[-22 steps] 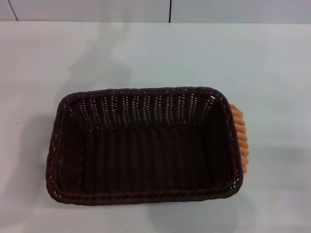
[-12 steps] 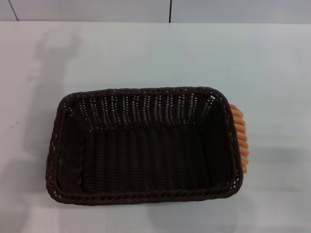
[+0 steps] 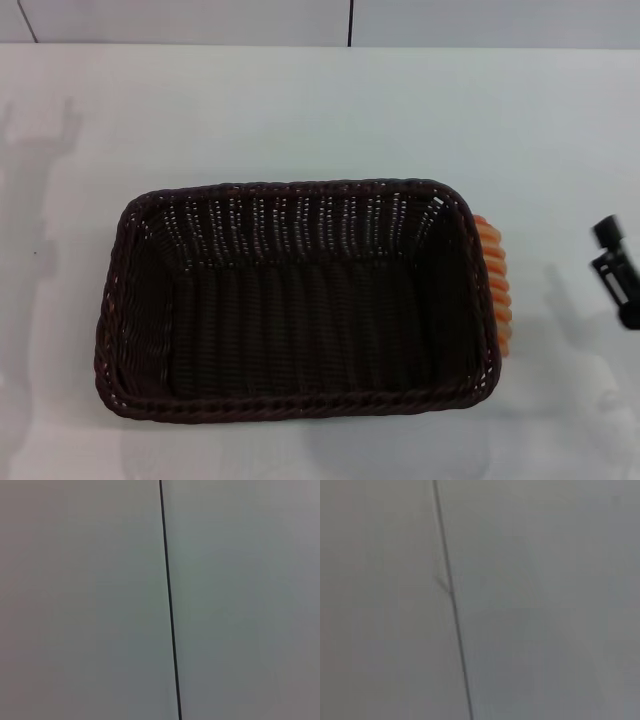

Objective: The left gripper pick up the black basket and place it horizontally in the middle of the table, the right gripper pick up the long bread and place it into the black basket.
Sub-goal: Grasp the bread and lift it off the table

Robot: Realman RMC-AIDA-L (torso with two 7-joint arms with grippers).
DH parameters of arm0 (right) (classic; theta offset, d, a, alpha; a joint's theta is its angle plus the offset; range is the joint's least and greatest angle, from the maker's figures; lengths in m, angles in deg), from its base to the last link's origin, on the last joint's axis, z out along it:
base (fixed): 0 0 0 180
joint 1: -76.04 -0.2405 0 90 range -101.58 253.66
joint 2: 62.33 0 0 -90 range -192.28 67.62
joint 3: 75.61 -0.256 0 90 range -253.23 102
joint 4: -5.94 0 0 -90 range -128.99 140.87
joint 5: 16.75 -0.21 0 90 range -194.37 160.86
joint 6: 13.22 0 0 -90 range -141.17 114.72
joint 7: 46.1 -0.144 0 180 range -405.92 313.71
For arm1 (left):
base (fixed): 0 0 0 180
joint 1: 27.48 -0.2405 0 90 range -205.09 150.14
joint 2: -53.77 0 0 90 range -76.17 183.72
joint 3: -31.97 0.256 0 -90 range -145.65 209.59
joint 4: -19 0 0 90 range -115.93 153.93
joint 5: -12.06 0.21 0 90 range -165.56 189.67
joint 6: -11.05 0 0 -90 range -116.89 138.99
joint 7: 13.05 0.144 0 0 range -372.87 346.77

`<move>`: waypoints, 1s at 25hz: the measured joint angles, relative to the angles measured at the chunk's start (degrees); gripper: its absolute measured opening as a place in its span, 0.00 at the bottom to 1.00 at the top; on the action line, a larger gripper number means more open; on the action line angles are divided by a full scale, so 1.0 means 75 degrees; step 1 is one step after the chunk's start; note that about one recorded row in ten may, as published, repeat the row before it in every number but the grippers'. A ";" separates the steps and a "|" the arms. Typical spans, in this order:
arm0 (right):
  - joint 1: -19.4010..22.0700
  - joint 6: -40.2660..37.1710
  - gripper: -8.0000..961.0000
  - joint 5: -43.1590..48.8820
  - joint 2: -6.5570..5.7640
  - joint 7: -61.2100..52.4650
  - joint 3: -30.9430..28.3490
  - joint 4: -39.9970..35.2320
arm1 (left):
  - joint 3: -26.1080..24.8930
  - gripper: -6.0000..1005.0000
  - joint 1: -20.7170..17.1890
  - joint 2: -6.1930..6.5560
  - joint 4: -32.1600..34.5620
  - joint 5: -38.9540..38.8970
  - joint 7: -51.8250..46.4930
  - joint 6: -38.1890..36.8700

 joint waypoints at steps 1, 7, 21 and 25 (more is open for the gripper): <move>-0.0009 0.0071 0.85 0.0000 0.0007 0.0000 0.0073 0.0011 | 0.0000 0.79 0.0043 -0.0005 0.0100 0.0001 0.0003 0.0021; -0.0171 0.0891 0.85 0.0000 -0.0001 0.0001 0.0366 0.0128 | 0.0047 0.79 0.0257 -0.0013 0.0320 0.0009 0.0094 0.0127; -0.0943 0.2590 0.85 0.0025 -0.0010 0.0322 0.0821 0.0592 | 0.0086 0.79 0.0510 -0.0009 0.0586 0.0011 0.0133 0.0239; -0.0990 0.2808 0.85 0.0025 -0.0015 0.0378 0.0783 0.0609 | 0.0085 0.79 0.0510 -0.0001 0.0586 0.0011 0.0115 0.0253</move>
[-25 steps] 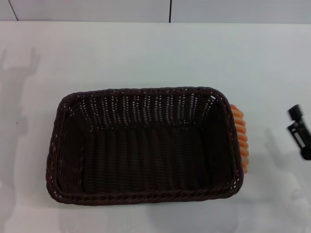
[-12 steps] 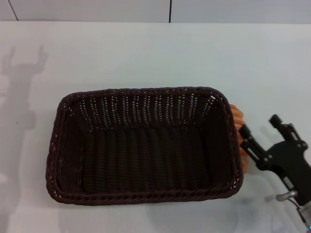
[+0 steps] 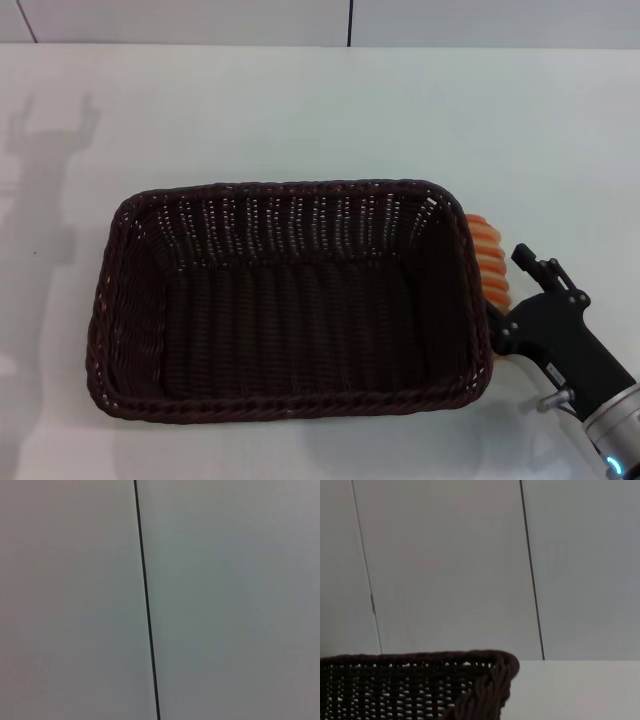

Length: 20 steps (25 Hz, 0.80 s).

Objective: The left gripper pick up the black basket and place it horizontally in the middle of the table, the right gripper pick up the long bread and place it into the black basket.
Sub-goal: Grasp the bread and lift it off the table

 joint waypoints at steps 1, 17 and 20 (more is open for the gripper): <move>-0.0005 0.0029 0.85 -0.0001 0.0000 0.0001 -0.0004 0.0003 | 0.0000 0.79 0.0000 0.0000 0.0000 0.0000 0.0000 0.0000; -0.0168 0.0586 0.84 -0.0077 -0.0011 0.0004 -0.0207 0.0052 | 0.0010 0.78 0.0028 0.0004 0.0011 0.0100 -0.0008 0.0014; 0.0009 0.0291 0.75 -0.0083 -0.0014 0.0148 -0.0419 0.0097 | 0.0010 0.78 0.0030 0.0006 0.0005 0.0108 0.0010 0.0014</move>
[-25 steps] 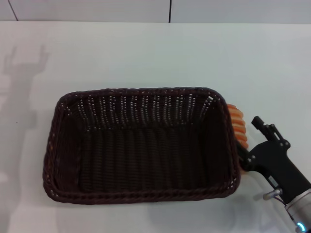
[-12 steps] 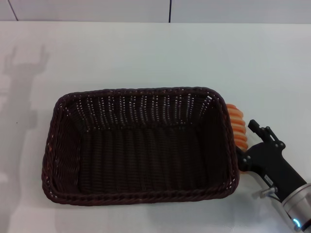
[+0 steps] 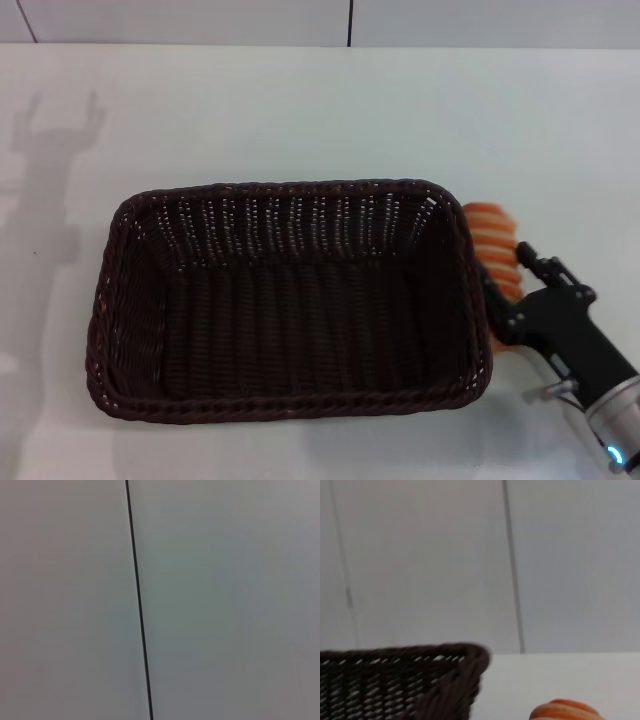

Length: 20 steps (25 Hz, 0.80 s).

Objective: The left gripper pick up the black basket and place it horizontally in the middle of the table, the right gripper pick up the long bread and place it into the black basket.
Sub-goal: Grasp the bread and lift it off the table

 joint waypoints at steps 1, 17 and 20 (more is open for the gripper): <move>0.0046 -0.0060 0.72 -0.0003 0.0000 0.0038 -0.0079 0.0002 | 0.0000 0.78 0.0008 0.0003 -0.0001 0.0002 0.0006 0.0000; 0.0534 -0.4178 0.54 0.0193 -0.0044 0.0058 -0.0037 0.0258 | -0.0013 0.78 0.0122 0.0013 0.0105 0.0017 0.0018 0.0011; 0.0336 -0.4941 0.51 0.0823 -0.0034 0.0012 0.0118 0.0323 | -0.0013 0.78 0.0124 0.0005 0.0107 0.0076 0.0016 0.0013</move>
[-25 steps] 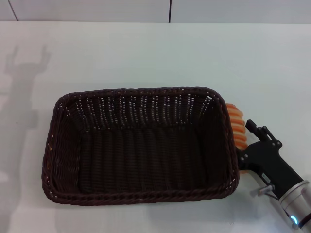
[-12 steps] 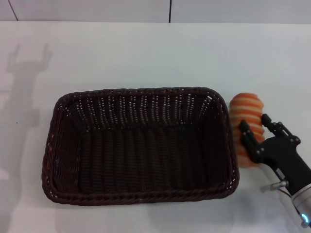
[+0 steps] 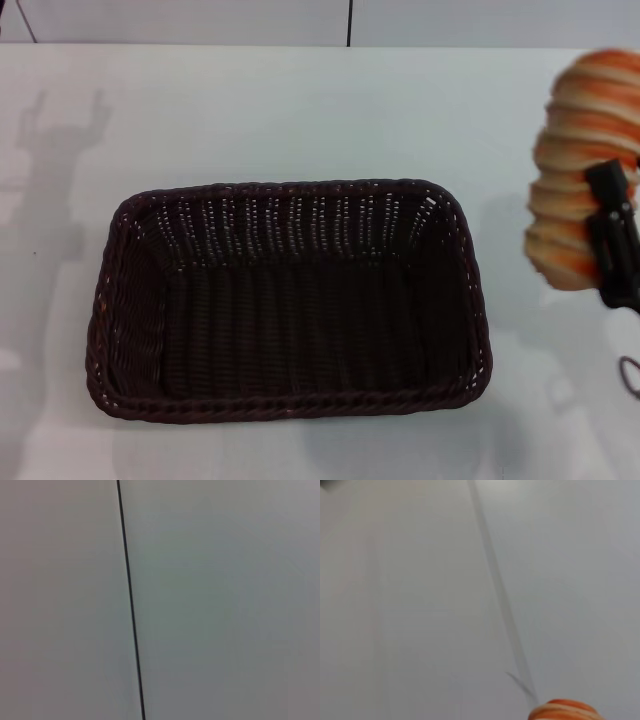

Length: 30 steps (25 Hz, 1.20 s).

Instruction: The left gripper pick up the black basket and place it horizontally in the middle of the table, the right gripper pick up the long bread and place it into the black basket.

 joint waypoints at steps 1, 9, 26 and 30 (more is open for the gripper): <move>-0.0120 -0.0019 0.50 0.0268 0.0010 0.0000 0.0013 0.0026 | 0.0001 0.79 0.0000 -0.0003 0.0000 0.0016 -0.0009 0.0000; -0.0977 0.1350 0.42 0.1211 0.0021 0.0041 0.0029 0.0390 | 0.0001 0.79 0.0009 -0.0005 -0.0001 0.0016 -0.0054 -0.0001; -0.0331 0.1182 0.83 0.1073 -0.0013 -0.0035 -0.0691 0.0507 | -0.0002 0.79 -0.0207 -0.0010 -0.0090 0.0078 -0.0073 -0.0011; 0.0334 0.0702 0.87 0.0397 -0.0028 -0.0035 -0.1455 0.0458 | -0.0042 0.79 -0.0295 -0.0019 -0.0091 0.0074 -0.0075 -0.0011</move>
